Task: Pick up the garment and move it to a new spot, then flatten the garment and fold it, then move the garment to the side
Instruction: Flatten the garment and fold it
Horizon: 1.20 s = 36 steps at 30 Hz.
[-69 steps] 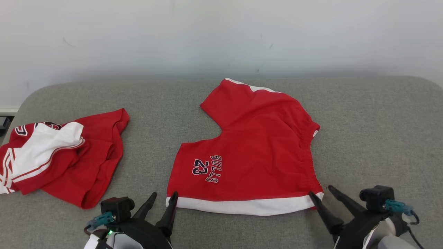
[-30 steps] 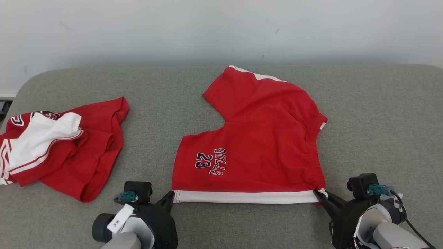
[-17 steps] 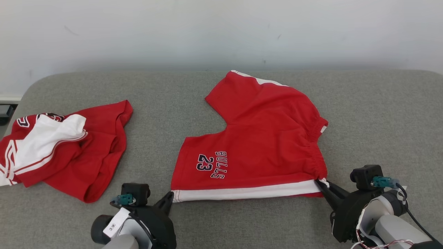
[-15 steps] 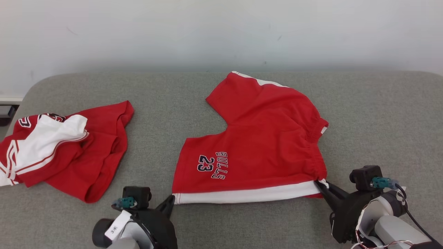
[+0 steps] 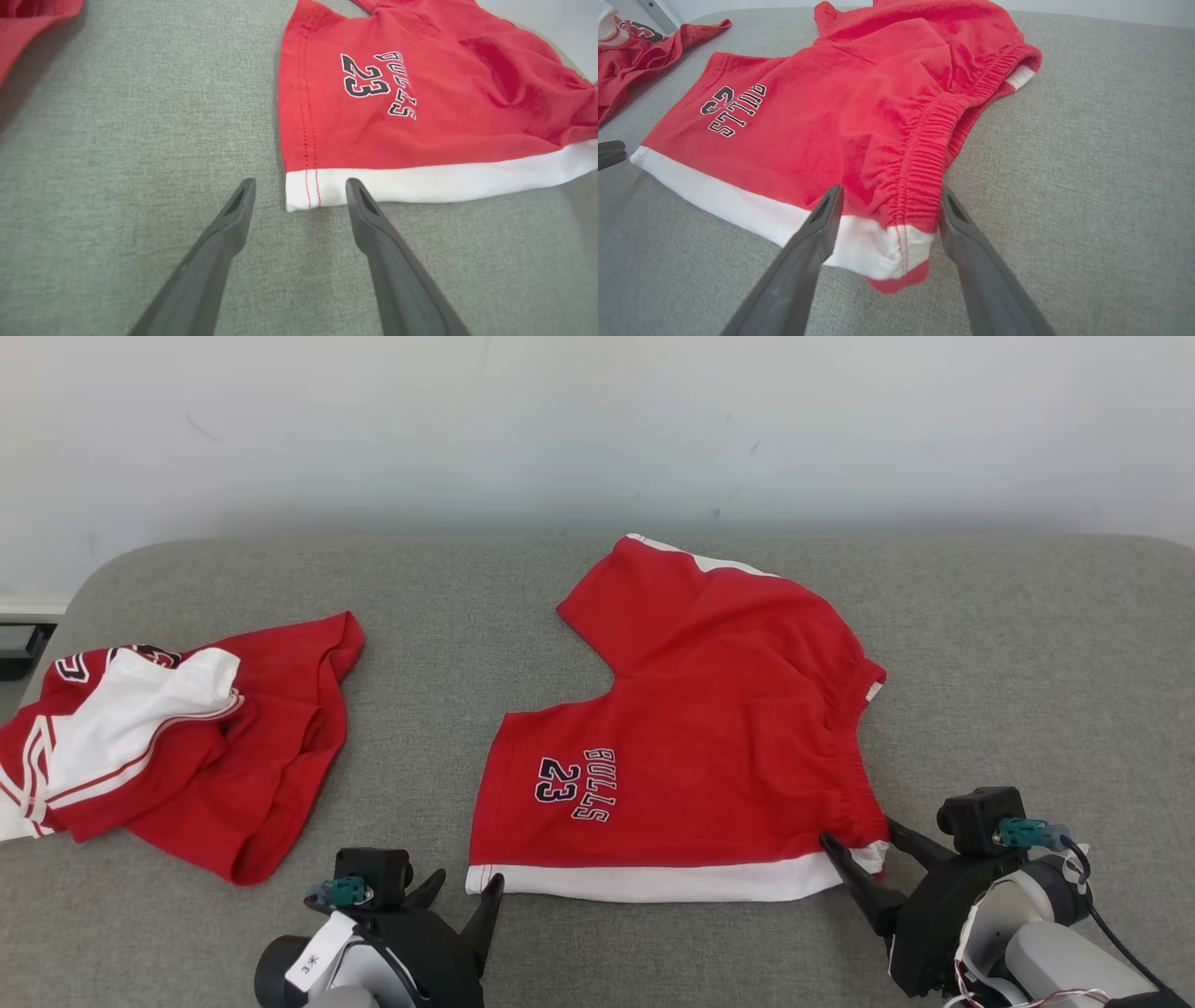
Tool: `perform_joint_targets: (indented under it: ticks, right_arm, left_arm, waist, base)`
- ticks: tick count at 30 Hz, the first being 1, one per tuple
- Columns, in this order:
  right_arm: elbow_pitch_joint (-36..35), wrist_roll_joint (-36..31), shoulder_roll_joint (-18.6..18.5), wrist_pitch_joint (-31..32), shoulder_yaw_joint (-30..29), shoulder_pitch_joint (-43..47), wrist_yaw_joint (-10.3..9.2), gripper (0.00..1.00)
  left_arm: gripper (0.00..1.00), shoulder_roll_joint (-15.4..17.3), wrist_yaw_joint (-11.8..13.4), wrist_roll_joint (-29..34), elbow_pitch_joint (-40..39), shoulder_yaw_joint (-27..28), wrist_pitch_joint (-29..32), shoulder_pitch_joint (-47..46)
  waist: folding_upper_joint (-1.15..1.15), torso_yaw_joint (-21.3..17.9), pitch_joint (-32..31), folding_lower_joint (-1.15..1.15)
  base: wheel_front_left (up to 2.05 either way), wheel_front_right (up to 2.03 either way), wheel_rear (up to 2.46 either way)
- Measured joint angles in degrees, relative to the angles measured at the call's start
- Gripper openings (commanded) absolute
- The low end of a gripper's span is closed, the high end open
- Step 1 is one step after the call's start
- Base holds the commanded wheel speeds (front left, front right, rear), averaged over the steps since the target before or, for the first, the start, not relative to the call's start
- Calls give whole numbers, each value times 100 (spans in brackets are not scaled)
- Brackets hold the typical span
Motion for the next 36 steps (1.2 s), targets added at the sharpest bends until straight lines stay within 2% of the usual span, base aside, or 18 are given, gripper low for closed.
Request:
perform_joint_targets:
  ticks: [11, 20, 21, 22, 23, 24, 25, 30, 36]
  right_arm:
    - [-37, -52, -35, 63, 66, 12, -36, 100]
    - [-26, -64, -49, 207, 132, 12, -83, 100]
    - [-21, -76, -48, 213, 153, 12, -93, 100]
    - [-15, -83, -48, 257, 171, 12, -105, 100]
    - [-7, -92, -48, 288, 194, 12, -109, 95]
    - [0, -101, -51, 312, 215, 12, -109, 47]
    - [1, -101, -51, 314, 226, 12, -109, 0]
    - [-14, -101, -55, 321, 215, 11, -109, 0]
    - [-172, -57, -57, 193, 37, -13, -109, 0]
  left_arm:
    - [100, -13, -9, 0, 14, -11, 13, 2]
    - [100, -63, -55, 62, 330, -119, 126, -191]
    - [87, -64, -57, 108, 363, -157, 133, -223]
    - [63, -73, -69, 102, 376, -153, 170, -239]
    - [39, -99, -104, 64, 391, -132, 172, -237]
    - [0, -141, -126, 20, 412, -126, 186, -236]
    - [0, -177, -162, 12, 442, -147, 241, -237]
    - [0, -222, -158, 33, 532, -158, 215, -236]
    - [0, -124, -151, 80, 435, -103, 34, -296]
  waist:
    - [0, -57, 71, 0]
    - [0, -93, 103, 1]
    - [0, -99, 104, 1]
    - [0, -104, 105, 1]
    - [0, -108, 105, 1]
    - [0, -111, 106, 1]
    - [0, -114, 106, 1]
    - [0, -119, 107, 1]
    - [0, -95, 107, 1]
  base:
    - [0, 0, 0]
    - [0, 0, 0]
    - [0, 0, 0]
    - [0, 0, 0]
    - [0, 0, 0]
    - [0, 0, 0]
    - [0, 0, 0]
    - [0, 0, 0]
    - [0, 0, 0]
